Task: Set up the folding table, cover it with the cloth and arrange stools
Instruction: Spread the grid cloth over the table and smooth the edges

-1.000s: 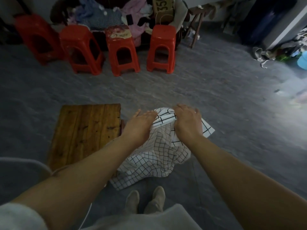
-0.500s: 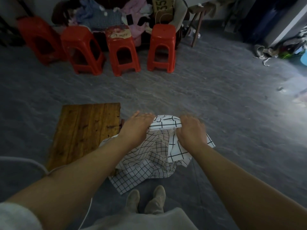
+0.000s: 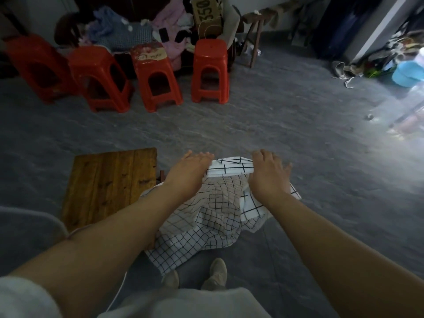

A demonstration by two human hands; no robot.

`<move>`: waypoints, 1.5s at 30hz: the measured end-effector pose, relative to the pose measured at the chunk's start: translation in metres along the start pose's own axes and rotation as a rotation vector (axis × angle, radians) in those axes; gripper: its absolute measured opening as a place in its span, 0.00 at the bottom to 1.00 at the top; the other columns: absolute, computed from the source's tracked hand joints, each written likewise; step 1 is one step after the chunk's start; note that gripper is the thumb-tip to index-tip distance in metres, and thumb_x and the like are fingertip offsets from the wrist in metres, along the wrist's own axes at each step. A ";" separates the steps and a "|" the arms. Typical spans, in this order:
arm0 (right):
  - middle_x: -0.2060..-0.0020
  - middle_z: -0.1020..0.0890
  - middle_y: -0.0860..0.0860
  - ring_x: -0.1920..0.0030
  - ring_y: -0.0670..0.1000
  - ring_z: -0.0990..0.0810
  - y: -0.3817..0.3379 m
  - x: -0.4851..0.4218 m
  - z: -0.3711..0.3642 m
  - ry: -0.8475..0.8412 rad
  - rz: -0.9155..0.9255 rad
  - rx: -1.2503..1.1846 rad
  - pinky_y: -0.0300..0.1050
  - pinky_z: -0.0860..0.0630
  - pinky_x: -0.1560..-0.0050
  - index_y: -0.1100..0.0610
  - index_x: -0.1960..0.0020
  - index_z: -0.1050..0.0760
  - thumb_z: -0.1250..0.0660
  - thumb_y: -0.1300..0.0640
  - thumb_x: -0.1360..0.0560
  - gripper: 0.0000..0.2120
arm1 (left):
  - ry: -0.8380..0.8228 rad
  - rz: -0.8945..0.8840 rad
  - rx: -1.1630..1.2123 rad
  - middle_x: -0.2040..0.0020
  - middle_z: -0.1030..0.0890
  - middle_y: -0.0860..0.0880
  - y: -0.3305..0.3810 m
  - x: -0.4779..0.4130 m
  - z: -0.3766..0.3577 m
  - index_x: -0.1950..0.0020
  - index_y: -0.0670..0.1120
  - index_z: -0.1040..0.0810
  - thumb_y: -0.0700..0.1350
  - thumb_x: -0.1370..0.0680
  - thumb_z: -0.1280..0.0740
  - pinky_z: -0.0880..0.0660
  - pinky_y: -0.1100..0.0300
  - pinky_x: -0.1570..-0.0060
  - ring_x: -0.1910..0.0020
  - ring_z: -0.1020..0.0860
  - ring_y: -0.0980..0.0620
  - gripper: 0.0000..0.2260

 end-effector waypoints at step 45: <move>0.67 0.29 0.53 0.65 0.57 0.29 -0.062 0.092 0.041 0.250 -0.387 -0.114 0.52 0.30 0.58 0.57 0.52 0.34 0.44 0.66 0.24 0.06 | 0.035 -0.109 -0.043 0.49 0.16 0.46 -0.072 0.056 0.047 0.27 0.57 0.28 0.31 0.25 0.36 0.32 0.55 0.61 0.50 0.20 0.41 0.31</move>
Point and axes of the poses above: each hand's wrist, its own x-axis away from the middle knuckle, its own z-axis out of the back of the hand, y = z × x, the point moved 2 cm from there along -x, towards the middle knuckle
